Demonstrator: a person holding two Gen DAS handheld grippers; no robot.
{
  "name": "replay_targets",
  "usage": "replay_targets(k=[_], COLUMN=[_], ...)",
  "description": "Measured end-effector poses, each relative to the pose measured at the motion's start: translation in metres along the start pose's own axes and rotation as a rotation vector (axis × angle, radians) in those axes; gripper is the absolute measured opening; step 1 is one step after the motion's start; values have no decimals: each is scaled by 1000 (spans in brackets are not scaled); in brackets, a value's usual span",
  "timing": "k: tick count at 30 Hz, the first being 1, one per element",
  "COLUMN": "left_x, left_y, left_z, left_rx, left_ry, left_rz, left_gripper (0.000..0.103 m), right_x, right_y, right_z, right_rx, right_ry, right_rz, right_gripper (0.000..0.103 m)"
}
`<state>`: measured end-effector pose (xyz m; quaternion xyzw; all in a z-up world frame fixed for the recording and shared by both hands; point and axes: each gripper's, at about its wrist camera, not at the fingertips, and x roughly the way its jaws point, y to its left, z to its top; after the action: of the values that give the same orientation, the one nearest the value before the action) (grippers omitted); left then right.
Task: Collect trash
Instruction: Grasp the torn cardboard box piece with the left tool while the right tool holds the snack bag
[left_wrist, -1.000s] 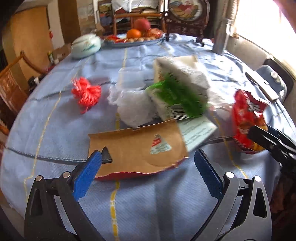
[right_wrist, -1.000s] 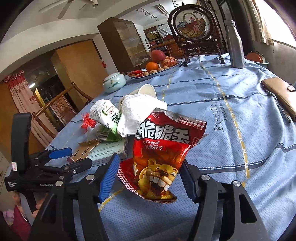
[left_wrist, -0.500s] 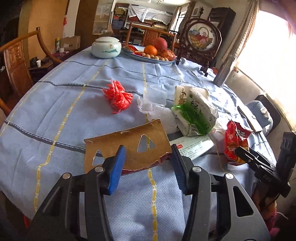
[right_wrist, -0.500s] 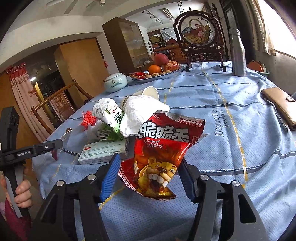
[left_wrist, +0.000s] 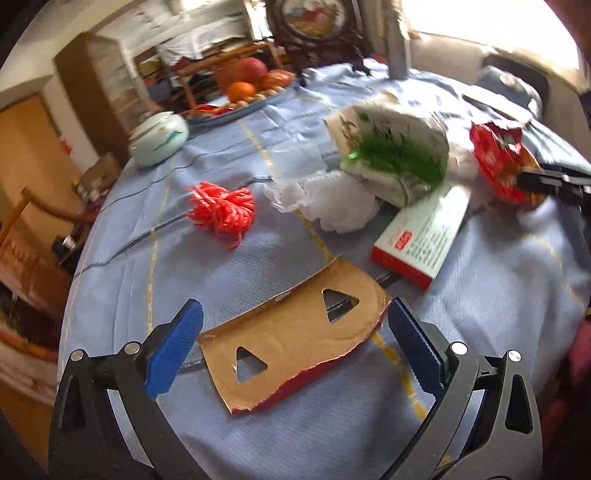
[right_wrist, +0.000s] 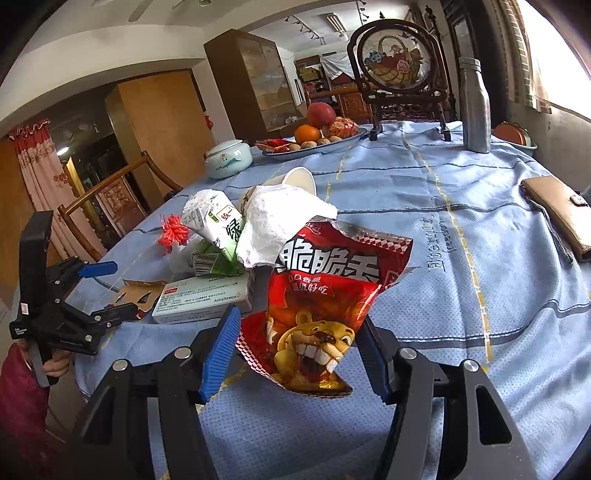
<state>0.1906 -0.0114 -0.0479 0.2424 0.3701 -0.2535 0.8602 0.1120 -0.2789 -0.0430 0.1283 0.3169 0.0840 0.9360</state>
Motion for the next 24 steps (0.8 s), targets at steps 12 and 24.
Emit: replay_targets(k=[12, 24], left_x=[20, -7], left_y=[9, 12], left_z=[2, 3], left_rx=[47, -337], left_ry=[88, -46], left_rz=[-174, -132], left_gripper=[96, 41], right_x=[3, 2], right_y=[-2, -1], right_z=[1, 3], right_rx=[17, 43], right_ry=[15, -3], right_rz=[10, -1], right_gripper=[62, 30])
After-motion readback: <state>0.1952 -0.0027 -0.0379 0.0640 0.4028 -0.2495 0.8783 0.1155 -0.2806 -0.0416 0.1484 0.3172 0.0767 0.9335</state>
